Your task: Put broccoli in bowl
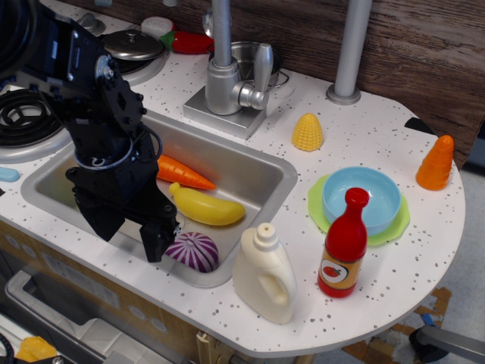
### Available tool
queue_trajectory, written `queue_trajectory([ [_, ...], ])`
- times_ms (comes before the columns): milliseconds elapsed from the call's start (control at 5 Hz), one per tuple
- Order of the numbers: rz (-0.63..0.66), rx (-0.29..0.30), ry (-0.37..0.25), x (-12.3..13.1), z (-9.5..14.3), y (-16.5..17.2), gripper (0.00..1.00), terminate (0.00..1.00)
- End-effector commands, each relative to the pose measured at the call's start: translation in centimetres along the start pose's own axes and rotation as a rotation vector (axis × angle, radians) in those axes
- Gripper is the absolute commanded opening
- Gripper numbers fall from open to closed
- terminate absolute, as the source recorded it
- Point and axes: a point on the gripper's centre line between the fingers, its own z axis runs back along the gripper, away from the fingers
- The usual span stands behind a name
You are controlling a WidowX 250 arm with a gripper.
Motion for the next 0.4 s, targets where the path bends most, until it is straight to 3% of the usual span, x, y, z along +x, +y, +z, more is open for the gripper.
queue_trajectory([
  [0,0.000,0.000,0.000,0.0,0.0,0.0,1.00,0.00],
  [200,-0.052,0.050,-0.051,3.1,0.3,2.7,1.00,0.00],
])
